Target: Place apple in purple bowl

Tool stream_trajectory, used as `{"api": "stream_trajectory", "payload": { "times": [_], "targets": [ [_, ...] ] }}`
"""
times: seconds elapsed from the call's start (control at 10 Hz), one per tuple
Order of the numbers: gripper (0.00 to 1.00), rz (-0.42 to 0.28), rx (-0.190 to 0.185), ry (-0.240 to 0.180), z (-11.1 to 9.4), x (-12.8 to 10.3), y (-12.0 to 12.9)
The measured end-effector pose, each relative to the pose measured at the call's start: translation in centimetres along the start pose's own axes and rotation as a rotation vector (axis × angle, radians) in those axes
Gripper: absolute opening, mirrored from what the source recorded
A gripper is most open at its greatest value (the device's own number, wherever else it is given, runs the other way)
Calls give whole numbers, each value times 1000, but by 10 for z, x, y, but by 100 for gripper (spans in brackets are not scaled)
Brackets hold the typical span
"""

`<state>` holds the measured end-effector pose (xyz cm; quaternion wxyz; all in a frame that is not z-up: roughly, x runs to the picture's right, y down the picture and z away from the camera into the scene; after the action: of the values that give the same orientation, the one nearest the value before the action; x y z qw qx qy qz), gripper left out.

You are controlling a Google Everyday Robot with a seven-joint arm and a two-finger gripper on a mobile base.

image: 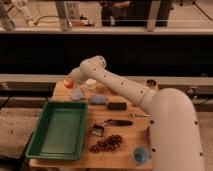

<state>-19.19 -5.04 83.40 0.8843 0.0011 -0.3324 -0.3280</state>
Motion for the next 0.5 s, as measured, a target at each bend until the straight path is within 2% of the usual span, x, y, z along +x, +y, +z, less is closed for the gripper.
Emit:
{"api": "stream_trajectory", "payload": {
  "times": [0.1,0.3,0.5],
  "targets": [
    [0,8,-3,41,-26,-6,5],
    [0,16,-10,89,-54,-19,9],
    [0,52,-18,154,-85,-10,31]
  ]
}}
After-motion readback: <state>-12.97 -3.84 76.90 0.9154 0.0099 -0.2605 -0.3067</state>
